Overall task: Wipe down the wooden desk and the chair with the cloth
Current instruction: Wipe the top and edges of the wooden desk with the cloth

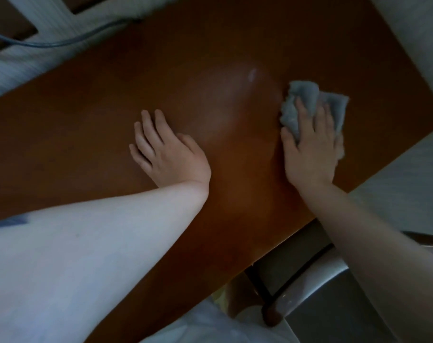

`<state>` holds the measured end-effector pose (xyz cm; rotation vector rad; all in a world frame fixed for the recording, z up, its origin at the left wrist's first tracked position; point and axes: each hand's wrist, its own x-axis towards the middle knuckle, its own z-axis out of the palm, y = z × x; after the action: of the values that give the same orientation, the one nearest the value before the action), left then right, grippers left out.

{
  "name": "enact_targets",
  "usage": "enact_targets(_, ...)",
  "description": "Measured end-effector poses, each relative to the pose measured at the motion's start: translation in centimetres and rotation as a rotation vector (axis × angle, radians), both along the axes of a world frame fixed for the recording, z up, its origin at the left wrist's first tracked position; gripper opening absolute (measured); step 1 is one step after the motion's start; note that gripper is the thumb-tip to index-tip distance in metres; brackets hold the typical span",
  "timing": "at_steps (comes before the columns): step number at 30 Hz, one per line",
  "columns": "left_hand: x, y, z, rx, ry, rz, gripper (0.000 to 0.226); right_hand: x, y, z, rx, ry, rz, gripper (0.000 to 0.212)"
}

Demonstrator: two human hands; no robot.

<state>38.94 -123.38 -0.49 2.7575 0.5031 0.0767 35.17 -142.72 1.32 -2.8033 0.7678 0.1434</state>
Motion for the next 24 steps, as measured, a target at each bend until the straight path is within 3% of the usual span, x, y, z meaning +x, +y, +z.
enact_targets(2,0.2,-0.1,0.1,0.010,0.002,-0.006,0.053,-2.4,3.3,0.1,-0.080,0.032,0.009,0.059)
enact_targets(6,0.7,-0.2,0.3,-0.040,0.001,-0.005,0.054,-2.6,8.6,0.2,0.129,0.011,0.578,0.060)
enact_targets(8,0.8,-0.1,0.5,-0.066,-0.008,-0.003,0.053,-0.6,6.6,0.4,0.138,0.020,0.720,0.058)
enact_targets(10,0.7,0.0,0.7,-0.086,0.000,-0.006,0.051,-0.3,3.5,0.6,0.100,0.010,0.595,0.056)
enact_targets(13,0.3,0.3,0.8,-0.102,0.027,-0.007,0.050,-3.1,1.3,0.4,0.050,0.003,0.028,0.056)
enact_targets(14,0.3,0.3,0.9,-0.105,0.037,-0.009,0.051,-4.3,2.2,0.2,0.003,0.002,-0.070,0.058)
enact_targets(16,0.2,0.2,0.9,-0.108,0.051,-0.008,0.050,-5.8,5.0,0.0,-0.030,-0.005,-0.012,0.059)
enact_targets(19,0.3,0.2,1.0,-0.099,0.040,-0.005,0.054,-4.0,7.3,0.4,0.132,0.061,0.484,0.058)
enact_targets(21,0.2,0.2,0.9,-0.096,0.044,-0.006,0.052,-1.3,5.7,0.4,0.152,0.070,0.656,0.057)
enact_targets(22,0.1,0.3,0.9,-0.095,0.052,-0.010,0.051,-0.5,4.6,0.6,0.120,0.065,0.608,0.057)
enact_targets(24,-0.1,0.3,0.8,-0.089,0.067,-0.017,0.052,-1.1,3.2,0.3,0.073,0.072,0.247,0.056)
